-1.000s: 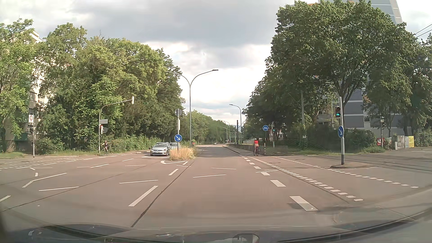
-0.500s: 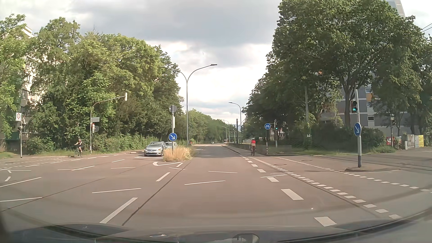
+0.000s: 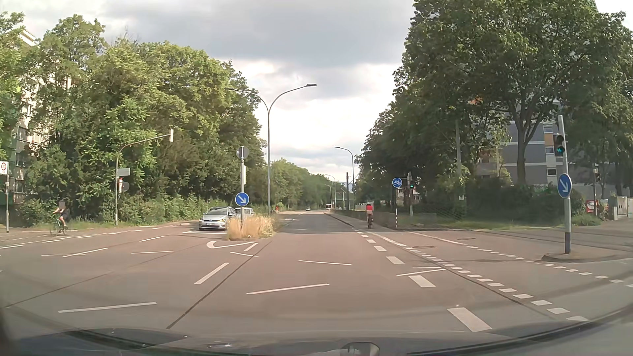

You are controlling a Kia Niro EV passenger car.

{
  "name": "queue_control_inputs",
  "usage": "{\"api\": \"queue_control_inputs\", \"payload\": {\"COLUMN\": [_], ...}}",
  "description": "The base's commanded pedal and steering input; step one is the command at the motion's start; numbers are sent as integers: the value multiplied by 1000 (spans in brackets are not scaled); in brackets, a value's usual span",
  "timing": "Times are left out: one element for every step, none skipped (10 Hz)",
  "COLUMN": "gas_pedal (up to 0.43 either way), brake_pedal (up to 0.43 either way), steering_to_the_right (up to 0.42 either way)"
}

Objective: Follow the waypoints while adhering to traffic rules and regulations

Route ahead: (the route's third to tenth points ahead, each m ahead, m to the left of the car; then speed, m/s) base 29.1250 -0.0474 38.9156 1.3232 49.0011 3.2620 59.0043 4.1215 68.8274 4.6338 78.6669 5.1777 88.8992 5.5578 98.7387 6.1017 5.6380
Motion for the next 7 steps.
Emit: {"api": "queue_control_inputs", "payload": {"gas_pedal": [339,339,339,339,339,339,319], "brake_pedal": [0,0,0,0,0,0,0], "steering_to_the_right": [3,3,2,2,1,1,1]}}
